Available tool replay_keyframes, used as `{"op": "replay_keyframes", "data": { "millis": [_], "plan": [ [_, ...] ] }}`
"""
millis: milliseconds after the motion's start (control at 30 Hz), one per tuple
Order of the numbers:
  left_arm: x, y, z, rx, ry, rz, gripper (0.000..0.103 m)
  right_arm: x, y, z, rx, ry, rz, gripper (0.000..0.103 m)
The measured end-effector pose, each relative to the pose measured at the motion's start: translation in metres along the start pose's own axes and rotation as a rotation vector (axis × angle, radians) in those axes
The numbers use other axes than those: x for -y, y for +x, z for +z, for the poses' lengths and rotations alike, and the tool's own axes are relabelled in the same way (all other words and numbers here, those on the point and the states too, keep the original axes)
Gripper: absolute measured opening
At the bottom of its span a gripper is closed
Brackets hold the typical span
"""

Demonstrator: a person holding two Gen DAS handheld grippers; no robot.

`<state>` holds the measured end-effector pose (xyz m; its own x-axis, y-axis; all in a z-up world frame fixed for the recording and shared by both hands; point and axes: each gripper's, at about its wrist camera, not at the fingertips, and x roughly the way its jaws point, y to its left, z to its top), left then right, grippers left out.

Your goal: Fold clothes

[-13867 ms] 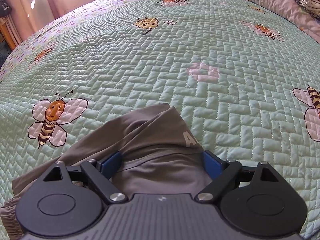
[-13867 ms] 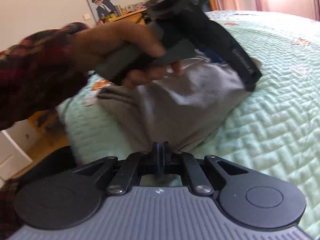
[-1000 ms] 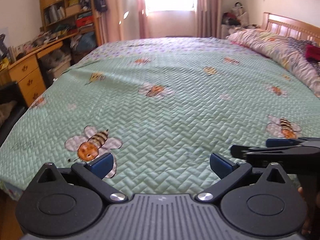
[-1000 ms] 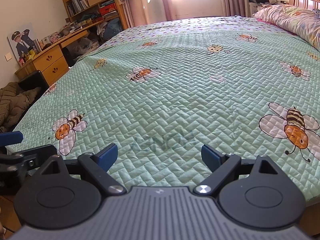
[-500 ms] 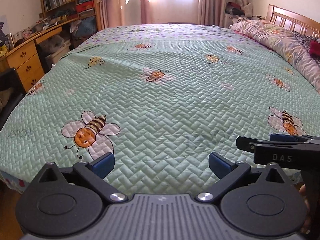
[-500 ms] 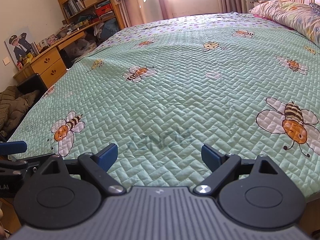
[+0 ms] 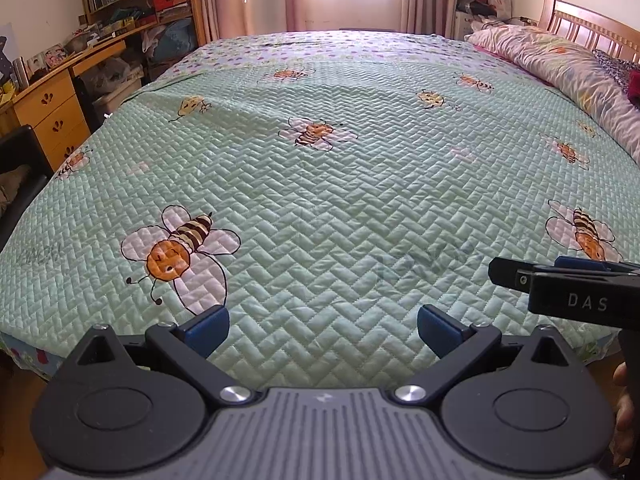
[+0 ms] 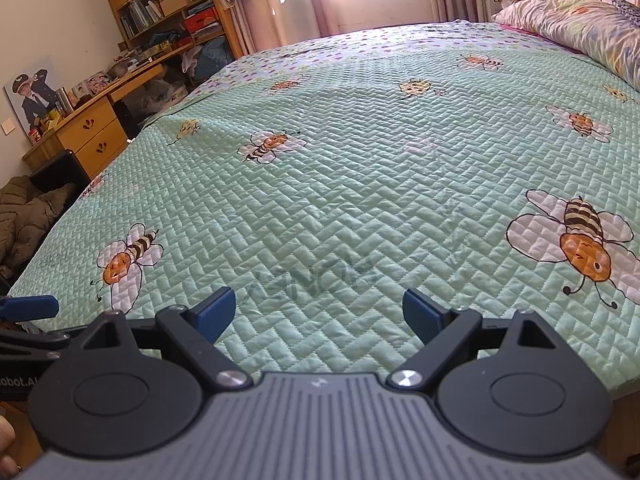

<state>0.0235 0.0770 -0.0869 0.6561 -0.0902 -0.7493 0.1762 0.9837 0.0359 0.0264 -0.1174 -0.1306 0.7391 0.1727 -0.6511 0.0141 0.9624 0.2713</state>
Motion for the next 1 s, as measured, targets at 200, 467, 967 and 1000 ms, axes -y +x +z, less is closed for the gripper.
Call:
{"op": "replay_keyframes", "data": {
  "millis": [200, 467, 967, 1000],
  "plan": [
    [0.010, 0.003, 0.002, -0.011, 0.024, 0.012, 0.101, 0.006, -0.001, 0.001, 0.007, 0.013, -0.005, 0.091],
    [0.045, 0.024, 0.015, -0.055, 0.092, -0.010, 0.102, 0.032, -0.006, 0.007, 0.039, 0.050, -0.063, 0.091],
    [0.180, 0.064, 0.082, 0.008, 0.298, -0.045, 0.102, 0.145, -0.030, 0.027, 0.211, 0.159, -0.406, 0.091],
    [0.191, 0.067, 0.086, 0.019, 0.306, -0.050, 0.102, 0.151, -0.033, 0.029, 0.235, 0.157, -0.430, 0.091]
  ]
}}
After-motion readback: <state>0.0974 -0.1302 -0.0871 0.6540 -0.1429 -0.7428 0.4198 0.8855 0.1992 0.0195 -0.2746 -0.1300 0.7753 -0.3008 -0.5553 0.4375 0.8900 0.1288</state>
